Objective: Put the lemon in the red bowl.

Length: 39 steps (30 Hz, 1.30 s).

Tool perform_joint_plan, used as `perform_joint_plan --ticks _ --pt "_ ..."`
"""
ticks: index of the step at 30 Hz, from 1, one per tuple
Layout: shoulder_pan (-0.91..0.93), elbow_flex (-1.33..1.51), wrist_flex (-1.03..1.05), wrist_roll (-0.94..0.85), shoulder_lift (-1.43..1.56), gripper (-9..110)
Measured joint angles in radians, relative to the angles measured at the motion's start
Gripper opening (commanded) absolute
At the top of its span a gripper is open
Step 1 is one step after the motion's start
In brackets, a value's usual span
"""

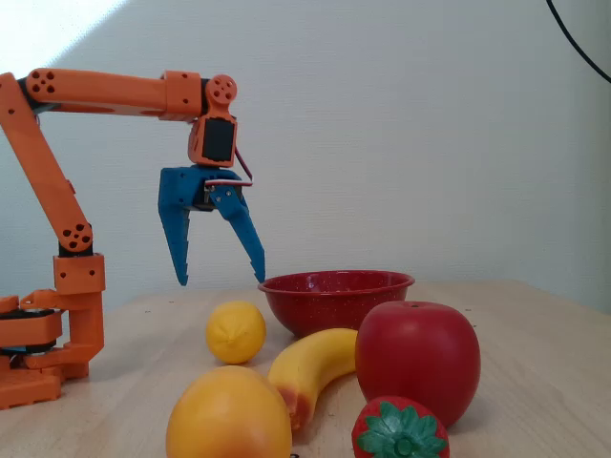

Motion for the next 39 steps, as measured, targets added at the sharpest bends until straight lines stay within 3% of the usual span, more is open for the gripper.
perform_joint_plan --ticks 12,39 --pt "0.041 0.000 -0.006 0.002 -0.038 54" --pt "0.055 0.089 -0.209 0.021 -0.222 60"
